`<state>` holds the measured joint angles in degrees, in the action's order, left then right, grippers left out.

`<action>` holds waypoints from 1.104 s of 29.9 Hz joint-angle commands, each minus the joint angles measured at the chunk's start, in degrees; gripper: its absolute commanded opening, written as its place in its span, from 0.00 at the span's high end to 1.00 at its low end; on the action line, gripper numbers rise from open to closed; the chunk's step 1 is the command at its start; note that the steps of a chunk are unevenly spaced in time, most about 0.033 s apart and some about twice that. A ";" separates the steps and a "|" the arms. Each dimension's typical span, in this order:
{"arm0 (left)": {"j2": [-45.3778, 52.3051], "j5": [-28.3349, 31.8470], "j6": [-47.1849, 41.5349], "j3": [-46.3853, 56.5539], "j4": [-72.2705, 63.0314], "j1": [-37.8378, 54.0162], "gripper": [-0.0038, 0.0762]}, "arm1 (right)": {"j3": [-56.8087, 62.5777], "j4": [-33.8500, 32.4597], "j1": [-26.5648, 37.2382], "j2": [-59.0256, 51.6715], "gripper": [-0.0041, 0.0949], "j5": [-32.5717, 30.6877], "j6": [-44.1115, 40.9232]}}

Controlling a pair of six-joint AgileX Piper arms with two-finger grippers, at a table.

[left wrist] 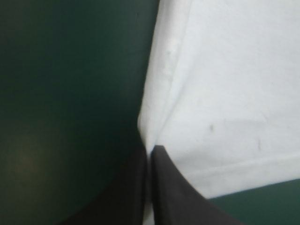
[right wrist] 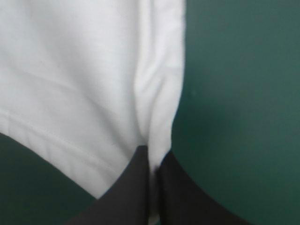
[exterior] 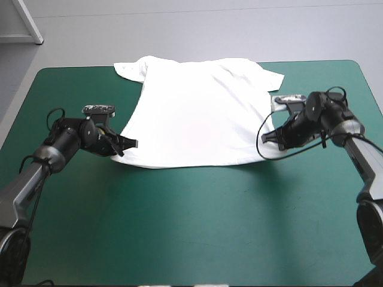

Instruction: Fold the cloth

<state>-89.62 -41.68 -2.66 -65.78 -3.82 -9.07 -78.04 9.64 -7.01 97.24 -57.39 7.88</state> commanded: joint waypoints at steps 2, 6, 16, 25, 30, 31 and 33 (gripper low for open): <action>9.58 2.76 1.17 9.03 -2.18 -0.13 0.96 | 15.37 0.27 -1.64 -11.85 0.98 7.54 -1.73; 14.50 2.83 1.17 16.95 -5.26 -0.13 0.96 | 27.71 2.53 -1.74 -20.12 0.98 8.85 -1.88; 34.08 -7.34 -0.11 30.49 -8.87 -0.13 0.96 | 41.30 1.21 -1.74 -41.31 0.98 2.44 -6.68; 46.47 -18.60 -1.47 32.99 -9.68 -0.13 0.96 | 47.11 3.35 -1.74 -50.58 0.98 -4.36 -9.63; 47.12 -20.31 -1.82 37.79 -12.62 -0.13 0.96 | 48.73 4.65 -1.74 -52.47 0.98 -5.39 -10.65; 47.12 -20.31 -1.42 38.57 -13.92 -0.13 0.96 | 48.75 4.65 -1.74 -52.47 0.98 -5.39 -10.66; 47.12 -19.66 -0.68 38.73 -15.83 -0.13 0.96 | 48.75 4.65 -1.74 -52.47 0.98 -5.16 -10.89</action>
<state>-42.61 -62.29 -3.83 -26.31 -15.39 -9.07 -28.16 13.32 -8.71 45.11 -62.95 -2.85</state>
